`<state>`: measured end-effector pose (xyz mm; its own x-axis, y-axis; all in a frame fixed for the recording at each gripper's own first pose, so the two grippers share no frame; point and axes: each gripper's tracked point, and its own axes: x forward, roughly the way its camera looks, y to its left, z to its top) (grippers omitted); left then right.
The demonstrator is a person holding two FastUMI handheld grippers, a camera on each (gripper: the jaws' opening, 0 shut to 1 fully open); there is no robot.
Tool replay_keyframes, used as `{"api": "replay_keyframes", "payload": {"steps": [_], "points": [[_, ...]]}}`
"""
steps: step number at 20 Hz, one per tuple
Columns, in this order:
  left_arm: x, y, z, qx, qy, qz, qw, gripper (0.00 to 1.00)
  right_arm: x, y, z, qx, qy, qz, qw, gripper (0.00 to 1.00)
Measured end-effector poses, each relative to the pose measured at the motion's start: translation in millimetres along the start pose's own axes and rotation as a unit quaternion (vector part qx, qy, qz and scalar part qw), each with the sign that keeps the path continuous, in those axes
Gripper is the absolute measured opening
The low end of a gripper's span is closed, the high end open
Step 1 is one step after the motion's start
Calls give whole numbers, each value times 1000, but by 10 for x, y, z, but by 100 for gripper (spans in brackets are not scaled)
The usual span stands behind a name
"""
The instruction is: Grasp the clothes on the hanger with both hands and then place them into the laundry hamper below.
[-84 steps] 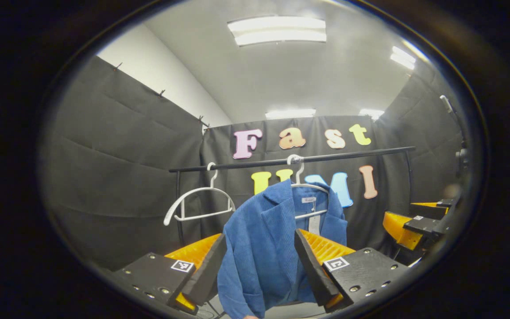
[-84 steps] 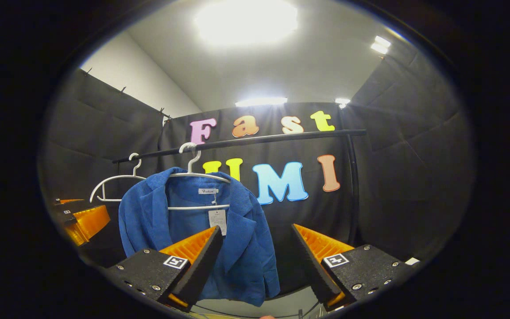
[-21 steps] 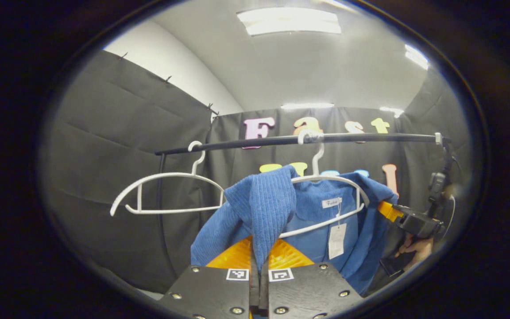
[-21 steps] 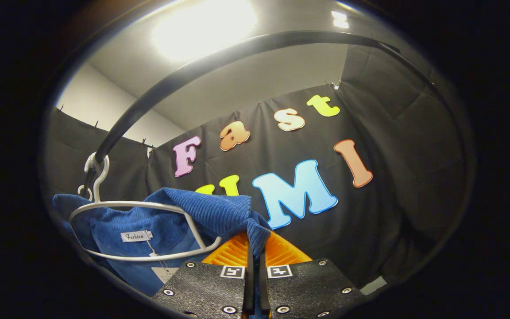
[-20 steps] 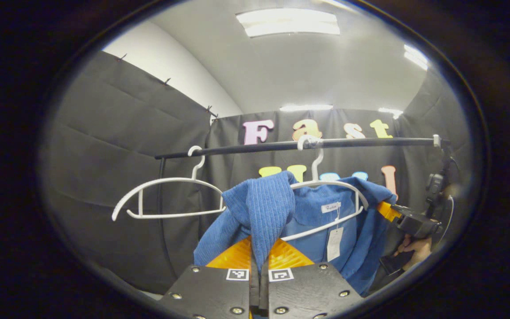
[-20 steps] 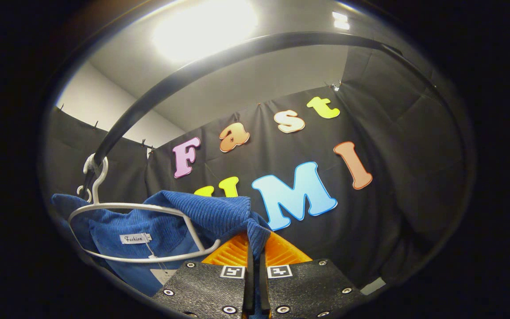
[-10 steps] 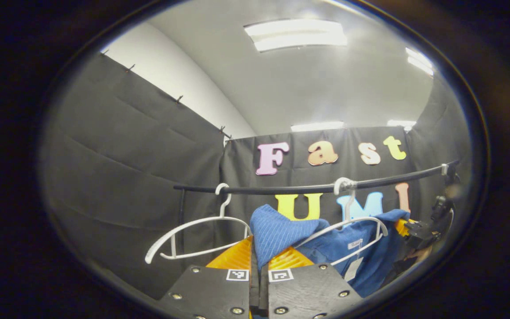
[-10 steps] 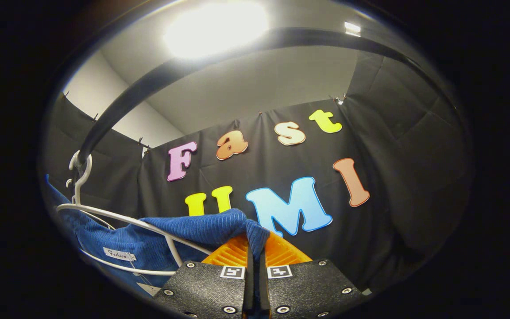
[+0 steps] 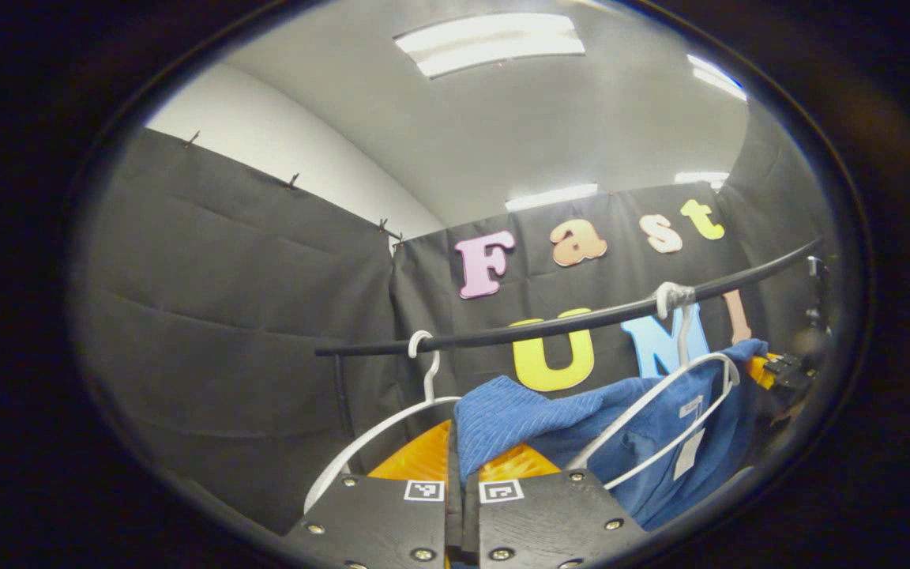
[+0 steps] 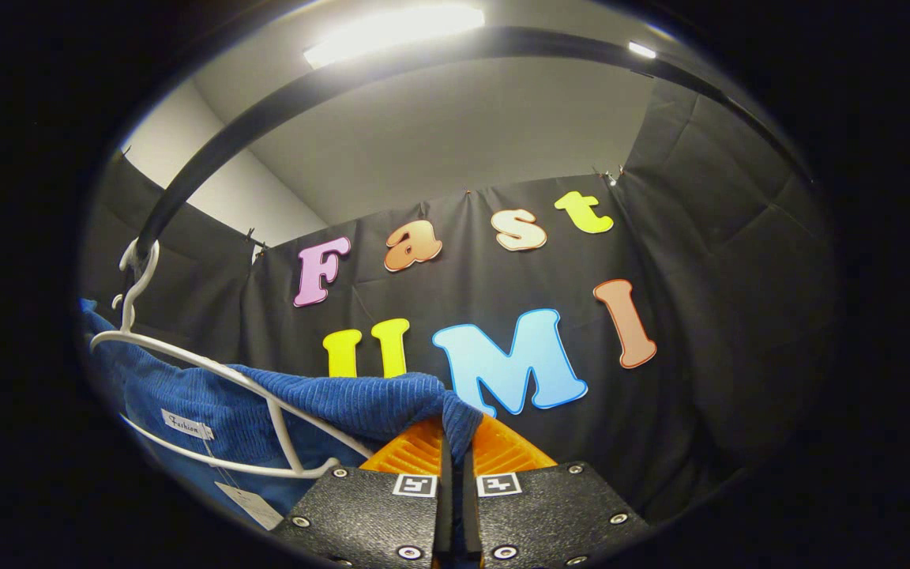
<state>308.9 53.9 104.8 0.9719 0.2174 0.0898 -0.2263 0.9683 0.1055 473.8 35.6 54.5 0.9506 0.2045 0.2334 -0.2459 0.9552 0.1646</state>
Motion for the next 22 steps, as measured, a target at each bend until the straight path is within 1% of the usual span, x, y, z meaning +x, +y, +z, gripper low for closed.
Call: {"api": "replay_keyframes", "payload": {"steps": [1,2,3,7,10,12,13,15,18,22], "points": [[48,11,-90,4,12,-3,1000,1,2,-4,-24,0,3,-2,1000,2],[107,19,-200,5,25,-8,1000,7,3,-10,-53,0,7,-4,1000,4],[153,14,-314,3,39,-13,999,1,19,-28,-83,-2,11,-7,1000,4],[260,-120,-658,-26,73,-32,996,1,118,-142,-278,-18,26,-15,999,4],[253,-116,-739,-46,75,-41,995,0,91,-182,-372,-32,36,-14,999,4],[273,-92,-795,-52,80,-43,995,7,98,-181,-448,-40,42,-8,998,4],[279,-108,-793,-55,79,-46,994,1,102,-180,-475,-41,44,-7,998,4],[276,-115,-792,-55,79,-53,994,1,136,-204,-522,-47,48,-9,998,4],[252,-136,-845,-39,93,-60,993,1,136,-208,-664,-42,64,-10,997,4],[214,-95,-825,-55,89,-61,993,1,110,-144,-799,-25,76,-7,997,5]]}}
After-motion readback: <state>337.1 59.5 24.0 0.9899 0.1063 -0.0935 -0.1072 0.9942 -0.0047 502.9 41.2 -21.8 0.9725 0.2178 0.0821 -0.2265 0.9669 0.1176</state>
